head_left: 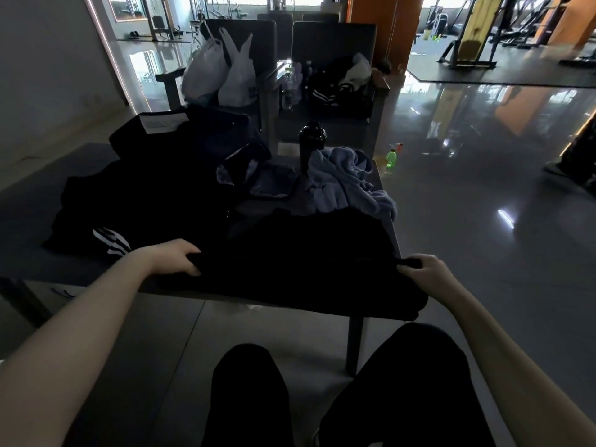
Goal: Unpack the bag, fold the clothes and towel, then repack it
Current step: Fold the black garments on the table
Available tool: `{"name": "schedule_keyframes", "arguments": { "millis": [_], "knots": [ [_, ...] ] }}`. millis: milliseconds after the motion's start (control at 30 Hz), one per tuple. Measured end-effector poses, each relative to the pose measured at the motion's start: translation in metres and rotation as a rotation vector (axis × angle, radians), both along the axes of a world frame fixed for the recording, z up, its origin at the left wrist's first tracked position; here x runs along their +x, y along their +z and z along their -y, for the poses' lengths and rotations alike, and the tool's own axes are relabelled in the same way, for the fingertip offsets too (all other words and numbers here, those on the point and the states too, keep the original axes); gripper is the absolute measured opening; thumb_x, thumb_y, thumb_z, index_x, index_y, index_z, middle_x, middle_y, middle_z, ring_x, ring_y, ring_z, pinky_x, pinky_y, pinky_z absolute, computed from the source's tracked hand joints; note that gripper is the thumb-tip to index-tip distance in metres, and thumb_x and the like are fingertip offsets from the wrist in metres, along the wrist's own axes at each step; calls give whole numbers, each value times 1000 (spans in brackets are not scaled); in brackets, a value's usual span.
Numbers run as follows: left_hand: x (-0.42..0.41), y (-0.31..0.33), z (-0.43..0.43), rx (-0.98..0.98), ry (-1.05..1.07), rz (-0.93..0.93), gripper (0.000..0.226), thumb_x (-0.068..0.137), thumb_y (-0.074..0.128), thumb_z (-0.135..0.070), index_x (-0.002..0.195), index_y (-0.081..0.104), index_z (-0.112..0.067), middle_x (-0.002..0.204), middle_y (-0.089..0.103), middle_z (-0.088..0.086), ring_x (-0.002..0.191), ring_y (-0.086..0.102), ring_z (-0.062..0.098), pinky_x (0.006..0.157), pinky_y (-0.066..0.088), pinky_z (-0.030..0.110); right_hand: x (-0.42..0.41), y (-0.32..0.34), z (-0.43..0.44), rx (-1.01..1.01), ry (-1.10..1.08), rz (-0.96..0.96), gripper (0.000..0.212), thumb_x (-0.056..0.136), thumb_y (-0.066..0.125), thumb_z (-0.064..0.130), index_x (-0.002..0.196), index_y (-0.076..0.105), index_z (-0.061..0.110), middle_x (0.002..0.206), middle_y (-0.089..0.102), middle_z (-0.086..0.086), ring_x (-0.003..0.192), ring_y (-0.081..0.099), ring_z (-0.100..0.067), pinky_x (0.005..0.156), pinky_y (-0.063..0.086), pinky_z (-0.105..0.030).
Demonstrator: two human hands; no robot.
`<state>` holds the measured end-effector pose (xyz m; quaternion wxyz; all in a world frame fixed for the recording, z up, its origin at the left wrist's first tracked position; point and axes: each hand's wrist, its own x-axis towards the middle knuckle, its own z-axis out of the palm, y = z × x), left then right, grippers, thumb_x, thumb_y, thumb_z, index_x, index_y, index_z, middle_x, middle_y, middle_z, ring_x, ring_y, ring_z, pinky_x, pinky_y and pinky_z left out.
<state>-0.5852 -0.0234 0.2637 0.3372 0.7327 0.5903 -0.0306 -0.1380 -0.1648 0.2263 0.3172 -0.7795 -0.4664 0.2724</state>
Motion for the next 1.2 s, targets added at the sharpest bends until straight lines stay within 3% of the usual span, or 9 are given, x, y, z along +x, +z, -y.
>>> {"name": "schedule_keyframes", "arguments": {
  "millis": [67, 200, 267, 333, 567, 867, 1033, 1133, 1200],
  "knots": [
    [4, 1, -7, 80, 136, 187, 21, 81, 73, -8, 98, 65, -18, 99, 66, 3, 96, 61, 19, 83, 47, 27, -1, -3, -6, 111, -89, -65, 9, 87, 61, 14, 80, 65, 13, 73, 62, -5, 70, 57, -20, 62, 40, -25],
    [20, -4, -18, 241, 362, 356, 35, 80, 75, -11, 112, 62, -12, 105, 62, 6, 94, 59, 20, 83, 45, 30, -2, -12, -20, 172, -268, -185, 13, 89, 55, 19, 79, 62, 17, 76, 61, -5, 73, 57, -22, 65, 45, -33],
    [28, -8, -25, 297, 448, 394, 40, 80, 75, -13, 117, 60, -10, 109, 63, 9, 96, 60, 23, 85, 48, 34, -2, -15, -29, 180, -297, -143, 11, 90, 54, 19, 87, 63, 15, 85, 64, -8, 81, 59, -25, 73, 46, -36],
    [37, -12, -35, 344, 493, 402, 44, 82, 73, -17, 122, 57, -12, 115, 61, 9, 100, 60, 25, 87, 50, 37, -2, -16, -40, 201, -306, -102, 11, 91, 53, 18, 88, 63, 12, 85, 63, -9, 82, 57, -26, 70, 41, -32],
    [73, -21, -80, 405, 586, 456, 39, 89, 64, -22, 126, 53, -12, 113, 60, 8, 93, 59, 21, 78, 48, 33, 14, -17, -93, 238, -336, -22, 19, 91, 53, 19, 76, 57, 8, 68, 54, -4, 69, 50, -21, 60, 33, -30],
    [102, -49, -140, 424, 604, 328, 43, 92, 59, -13, 133, 45, -17, 124, 55, 11, 97, 55, 22, 78, 46, 31, 45, -37, -163, 174, -336, 74, 32, 89, 54, 25, 60, 49, 12, 58, 45, -6, 62, 44, -22, 59, 35, -33],
    [102, -72, -151, 424, 560, 219, 43, 94, 57, -18, 134, 44, -16, 121, 57, 12, 97, 58, 26, 75, 50, 36, 45, -50, -179, 64, -321, 153, 31, 92, 52, 33, 88, 68, 7, 80, 62, -19, 79, 60, -31, 63, 36, -31],
    [103, -76, -149, 466, 486, 56, 42, 95, 56, -24, 133, 43, -13, 118, 58, 13, 95, 59, 30, 72, 50, 39, 43, -55, -181, 6, -313, 220, 32, 93, 50, 33, 101, 66, 6, 96, 66, -22, 90, 61, -38, 65, 37, -32],
    [108, -76, -143, 570, 388, -140, 44, 96, 53, -27, 134, 42, -9, 127, 52, 16, 108, 54, 34, 84, 47, 46, 37, -50, -180, -13, -329, 332, 34, 94, 48, 29, 113, 60, 4, 106, 63, -23, 98, 59, -40, 70, 41, -35]
  ]
}}
